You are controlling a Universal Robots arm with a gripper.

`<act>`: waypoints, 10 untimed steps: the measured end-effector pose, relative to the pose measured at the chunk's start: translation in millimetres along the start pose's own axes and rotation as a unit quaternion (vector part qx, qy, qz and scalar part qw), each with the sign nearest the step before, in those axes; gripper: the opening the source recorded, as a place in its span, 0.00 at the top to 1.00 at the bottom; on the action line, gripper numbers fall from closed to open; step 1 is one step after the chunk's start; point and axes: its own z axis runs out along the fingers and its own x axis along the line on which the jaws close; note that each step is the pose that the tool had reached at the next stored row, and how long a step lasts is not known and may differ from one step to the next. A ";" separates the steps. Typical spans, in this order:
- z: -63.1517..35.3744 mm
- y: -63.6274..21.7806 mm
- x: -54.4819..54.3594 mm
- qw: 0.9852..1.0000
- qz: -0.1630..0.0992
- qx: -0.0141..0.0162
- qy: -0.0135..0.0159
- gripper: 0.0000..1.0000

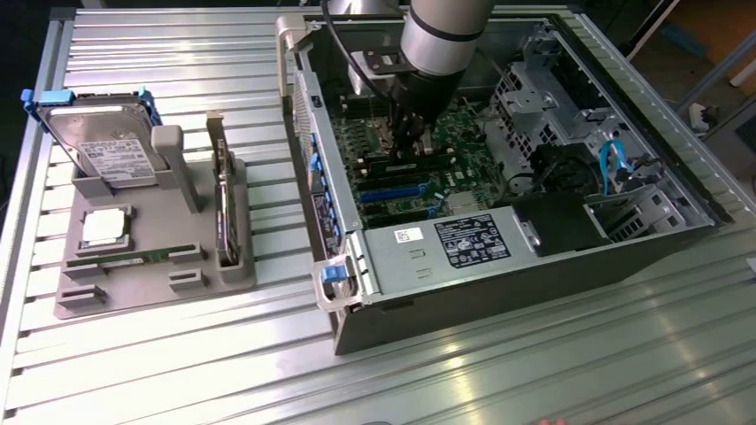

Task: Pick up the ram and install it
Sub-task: 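Press down the ram until it locks into place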

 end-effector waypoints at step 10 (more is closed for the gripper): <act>1.0 0.0 0.0 1.000 0.000 0.000 0.000 0.89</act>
